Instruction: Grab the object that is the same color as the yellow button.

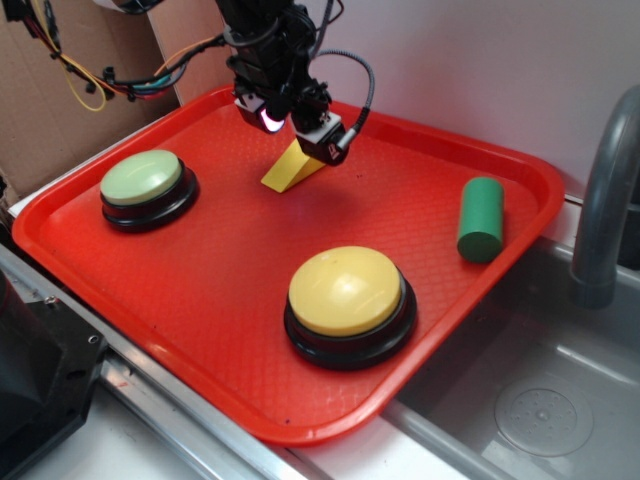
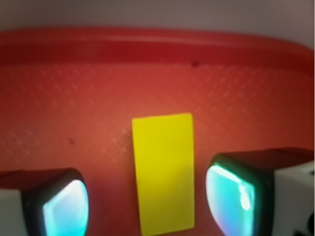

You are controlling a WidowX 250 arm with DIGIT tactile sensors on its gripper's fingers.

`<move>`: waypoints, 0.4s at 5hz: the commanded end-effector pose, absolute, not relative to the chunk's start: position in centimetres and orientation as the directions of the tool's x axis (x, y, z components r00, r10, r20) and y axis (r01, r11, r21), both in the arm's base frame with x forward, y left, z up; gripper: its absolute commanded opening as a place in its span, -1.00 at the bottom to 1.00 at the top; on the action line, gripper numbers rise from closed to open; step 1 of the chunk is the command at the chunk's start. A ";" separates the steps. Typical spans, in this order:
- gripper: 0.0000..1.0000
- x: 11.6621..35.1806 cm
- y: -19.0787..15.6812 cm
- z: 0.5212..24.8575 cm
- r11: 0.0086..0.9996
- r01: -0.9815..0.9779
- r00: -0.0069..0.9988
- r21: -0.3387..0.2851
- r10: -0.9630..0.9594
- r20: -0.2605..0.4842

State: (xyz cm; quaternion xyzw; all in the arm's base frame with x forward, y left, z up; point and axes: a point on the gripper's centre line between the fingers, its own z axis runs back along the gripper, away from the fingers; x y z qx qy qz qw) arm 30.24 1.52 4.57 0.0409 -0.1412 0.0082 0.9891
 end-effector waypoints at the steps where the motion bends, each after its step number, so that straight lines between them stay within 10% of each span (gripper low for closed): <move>1: 1.00 32.1 3.1 3.5 0.998 -0.024 0.956 0.051 0.008 0.292; 2: 0.88 32.0 3.3 2.9 0.999 -0.041 0.953 0.030 0.030 0.301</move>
